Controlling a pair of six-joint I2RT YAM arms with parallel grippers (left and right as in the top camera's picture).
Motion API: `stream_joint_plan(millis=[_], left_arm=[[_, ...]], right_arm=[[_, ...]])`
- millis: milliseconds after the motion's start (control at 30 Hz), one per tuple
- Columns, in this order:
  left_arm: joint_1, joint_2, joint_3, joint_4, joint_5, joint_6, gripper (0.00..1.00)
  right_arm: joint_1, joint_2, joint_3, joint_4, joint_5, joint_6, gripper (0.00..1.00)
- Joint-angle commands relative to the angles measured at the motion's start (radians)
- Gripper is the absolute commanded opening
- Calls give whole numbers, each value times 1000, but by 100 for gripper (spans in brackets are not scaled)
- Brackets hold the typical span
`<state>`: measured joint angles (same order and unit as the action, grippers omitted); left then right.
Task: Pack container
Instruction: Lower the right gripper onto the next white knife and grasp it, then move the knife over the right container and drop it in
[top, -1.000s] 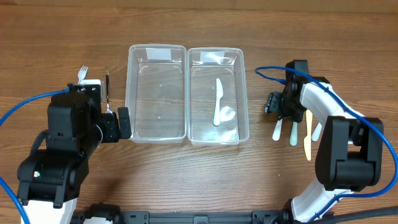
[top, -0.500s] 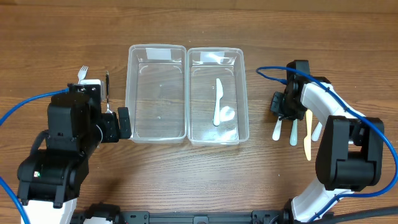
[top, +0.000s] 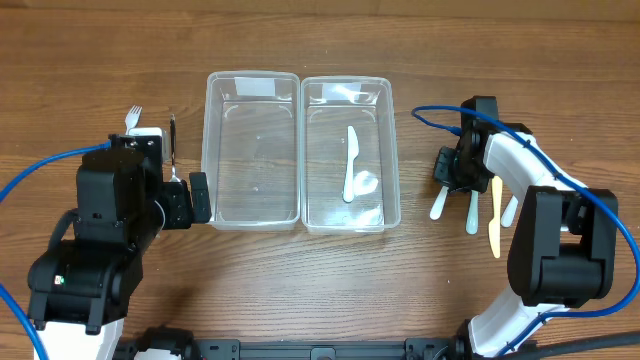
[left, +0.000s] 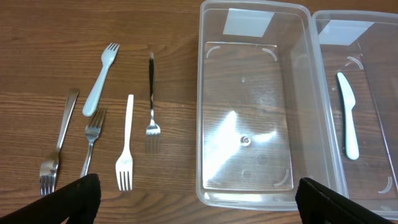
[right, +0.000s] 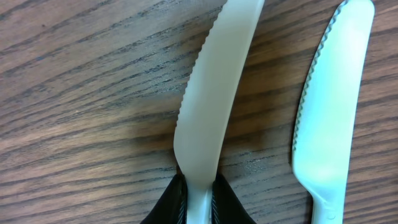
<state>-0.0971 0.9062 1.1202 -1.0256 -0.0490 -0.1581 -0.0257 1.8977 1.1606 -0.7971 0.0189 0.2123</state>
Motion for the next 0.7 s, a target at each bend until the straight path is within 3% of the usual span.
stream_joint_plan(millis=[0,167,467,667], left_arm=[[5,-3,21,2,-6,12,100],[5,-3,21,2,-6,12,100],[5,-3,21,2,-6,12,100],[5,-3,21,1,-5,12,100]], right_arm=[[4,47,6,5,-26,-3,4],[4,19,20,3,-37,-3,4],[31,-261,26,-24,-20,-4,4],[76,-328,74,-116,-21,-31,4]])
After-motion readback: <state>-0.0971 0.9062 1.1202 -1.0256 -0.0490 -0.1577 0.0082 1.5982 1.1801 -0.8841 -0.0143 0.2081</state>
